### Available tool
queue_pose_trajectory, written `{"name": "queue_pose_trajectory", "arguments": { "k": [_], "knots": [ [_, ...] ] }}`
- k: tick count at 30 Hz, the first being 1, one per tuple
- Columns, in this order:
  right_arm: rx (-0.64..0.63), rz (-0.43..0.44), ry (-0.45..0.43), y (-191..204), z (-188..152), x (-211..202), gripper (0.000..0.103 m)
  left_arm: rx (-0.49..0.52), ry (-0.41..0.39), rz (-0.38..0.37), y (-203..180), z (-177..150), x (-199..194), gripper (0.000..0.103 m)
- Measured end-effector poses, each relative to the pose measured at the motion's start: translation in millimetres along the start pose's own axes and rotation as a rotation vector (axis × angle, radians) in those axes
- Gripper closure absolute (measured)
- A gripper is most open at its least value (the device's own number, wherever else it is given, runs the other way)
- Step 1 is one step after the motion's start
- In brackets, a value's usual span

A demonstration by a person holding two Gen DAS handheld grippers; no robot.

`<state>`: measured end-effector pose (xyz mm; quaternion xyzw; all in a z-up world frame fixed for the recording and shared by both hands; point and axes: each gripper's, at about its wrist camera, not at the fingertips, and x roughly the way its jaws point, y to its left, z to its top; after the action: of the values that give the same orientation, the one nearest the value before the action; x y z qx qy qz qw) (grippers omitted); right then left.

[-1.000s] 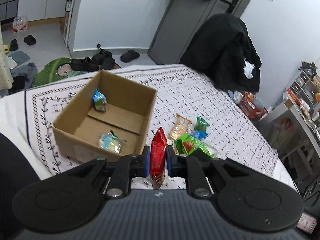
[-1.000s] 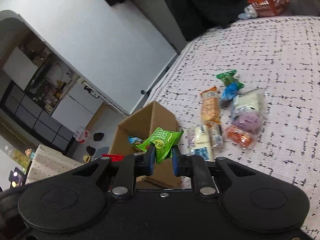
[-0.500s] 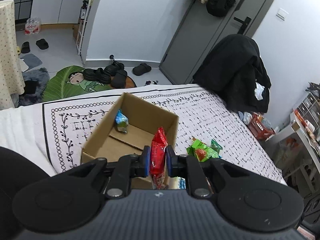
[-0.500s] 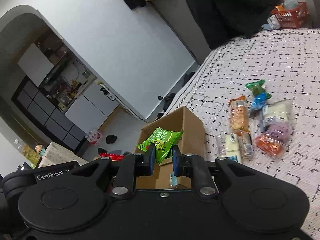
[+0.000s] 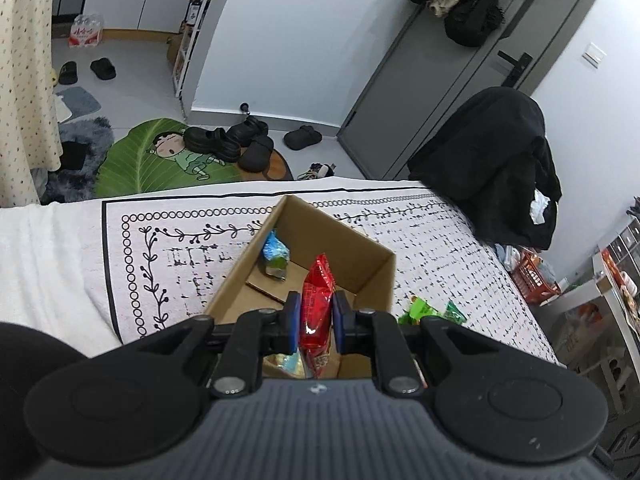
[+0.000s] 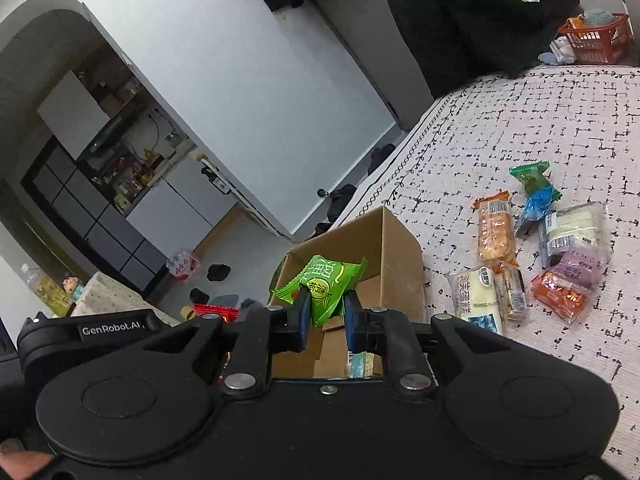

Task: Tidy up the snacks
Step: 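Carry the red bar and green packet into the box and release both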

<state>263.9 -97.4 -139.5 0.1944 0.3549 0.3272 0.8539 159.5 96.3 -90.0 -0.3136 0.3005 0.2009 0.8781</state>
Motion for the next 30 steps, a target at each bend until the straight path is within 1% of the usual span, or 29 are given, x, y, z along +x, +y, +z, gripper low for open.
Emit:
{"name": "queue_pose_trajectory", "arguments": {
  "k": [5, 10, 11, 12, 15, 17, 18, 20, 24, 25, 26, 27, 28, 30],
  "knots": [
    [-0.016, -0.011, 0.03, 5, -4, 12, 0.086, -0.026, 0.02, 0.009, 13, 7, 14, 0.087],
    [-0.036, -0.021, 0.056, 9, -6, 22, 0.085, -0.028, 0.039, -0.008, 14, 10, 24, 0.087],
    [-0.039, -0.026, 0.068, 9, -7, 24, 0.084, -0.03, 0.045, -0.005, 14, 10, 26, 0.086],
    [-0.036, -0.036, 0.074, 9, -7, 26, 0.081, -0.031, 0.046, 0.007, 14, 10, 27, 0.083],
    [-0.028, -0.063, 0.078, 6, -7, 28, 0.08, -0.039, 0.064, 0.019, 16, 11, 31, 0.083],
    [-0.019, -0.075, 0.07, 4, -5, 26, 0.076, -0.045, 0.073, 0.028, 17, 11, 32, 0.081],
    [-0.012, -0.078, 0.065, 2, -3, 25, 0.073, -0.045, 0.074, 0.034, 18, 11, 32, 0.078],
    [-0.007, -0.086, 0.057, 1, -1, 23, 0.071, -0.041, 0.072, 0.046, 18, 11, 30, 0.073],
    [-0.001, -0.105, 0.05, -2, 1, 16, 0.057, -0.034, 0.071, 0.05, 14, 10, 25, 0.055],
    [-0.001, -0.108, 0.051, -3, 1, 15, 0.055, -0.028, 0.071, 0.054, 12, 10, 24, 0.049],
    [-0.001, -0.11, 0.055, -3, 1, 14, 0.054, -0.023, 0.072, 0.058, 11, 9, 22, 0.047],
    [-0.001, -0.112, 0.061, -3, 1, 12, 0.053, -0.018, 0.076, 0.066, 9, 9, 21, 0.042],
    [-0.002, -0.113, 0.067, -3, 2, 11, 0.049, -0.014, 0.079, 0.072, 8, 7, 20, 0.037],
    [-0.003, -0.12, 0.073, -4, 3, 9, 0.045, -0.006, 0.081, 0.081, 6, 6, 17, 0.033]
  ]
}}
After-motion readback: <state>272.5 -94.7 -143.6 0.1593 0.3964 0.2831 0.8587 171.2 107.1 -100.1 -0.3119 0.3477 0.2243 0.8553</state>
